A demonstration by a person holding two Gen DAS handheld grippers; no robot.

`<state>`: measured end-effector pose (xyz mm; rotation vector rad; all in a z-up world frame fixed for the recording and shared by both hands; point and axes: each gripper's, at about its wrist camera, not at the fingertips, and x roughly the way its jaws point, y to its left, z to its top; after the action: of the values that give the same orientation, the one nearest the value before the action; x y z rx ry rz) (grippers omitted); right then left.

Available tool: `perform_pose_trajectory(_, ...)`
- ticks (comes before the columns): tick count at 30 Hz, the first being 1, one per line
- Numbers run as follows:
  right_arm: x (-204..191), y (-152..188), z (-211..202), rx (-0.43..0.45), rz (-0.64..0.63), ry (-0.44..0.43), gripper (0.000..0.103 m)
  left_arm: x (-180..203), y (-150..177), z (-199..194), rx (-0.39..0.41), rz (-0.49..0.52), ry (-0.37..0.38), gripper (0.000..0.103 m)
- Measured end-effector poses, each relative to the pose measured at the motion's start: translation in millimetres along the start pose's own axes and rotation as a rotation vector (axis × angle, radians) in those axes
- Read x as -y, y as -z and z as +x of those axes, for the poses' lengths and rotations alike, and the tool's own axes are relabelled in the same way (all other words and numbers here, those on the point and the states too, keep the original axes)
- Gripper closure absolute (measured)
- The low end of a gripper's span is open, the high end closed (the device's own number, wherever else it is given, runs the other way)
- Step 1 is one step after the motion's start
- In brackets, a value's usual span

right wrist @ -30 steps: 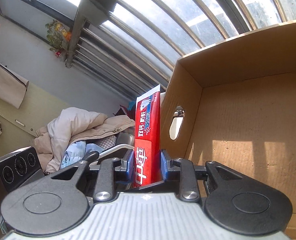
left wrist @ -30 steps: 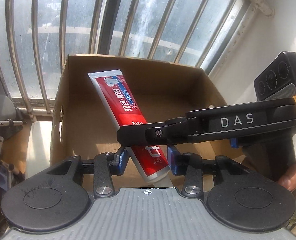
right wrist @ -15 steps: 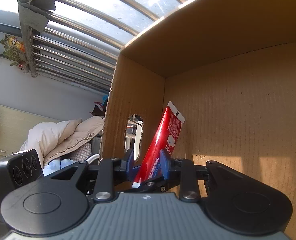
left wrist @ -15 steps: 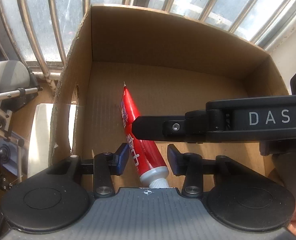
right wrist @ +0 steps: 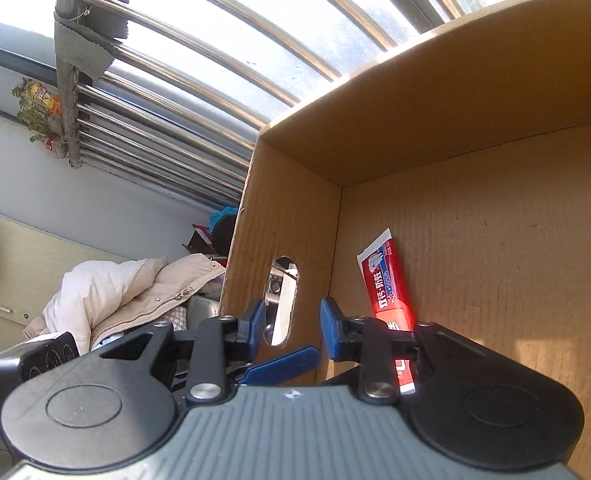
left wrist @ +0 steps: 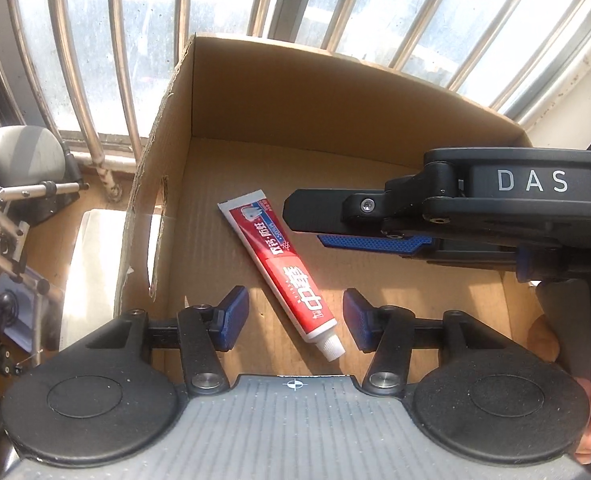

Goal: Organize objects
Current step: 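Lower the tube into the cardboard box and open the right gripper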

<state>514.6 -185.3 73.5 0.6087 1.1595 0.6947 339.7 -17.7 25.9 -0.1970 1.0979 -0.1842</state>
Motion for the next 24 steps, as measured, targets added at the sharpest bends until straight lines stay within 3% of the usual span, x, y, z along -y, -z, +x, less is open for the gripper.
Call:
perform_pose_trajectory(2,5,1,-5,0.005,0.012,0.029,0.057,2,1,-7,0.013,0.006,0.002,0.049)
perform_pose_trajectory(6,15,3,-1,-0.031,0.009,0.106,0.057,4,0,0,-0.002,0.007,-0.003,0.049)
perform_pose_trajectory(11,24,2,15,-0.104,0.024,0.175,0.057,-5,-4,28,-0.091,-0.032,0.039,0.051)
perform_pose_trajectory(19,29,1,39,-0.182,-0.002,0.232,0.073,-9,-14,46,-0.154,-0.059,0.053,0.055)
perform_pose_trajectory(24,26,1,47,-0.221,-0.023,0.239,0.082,-6,-13,39,-0.148,-0.047,0.046,0.056)
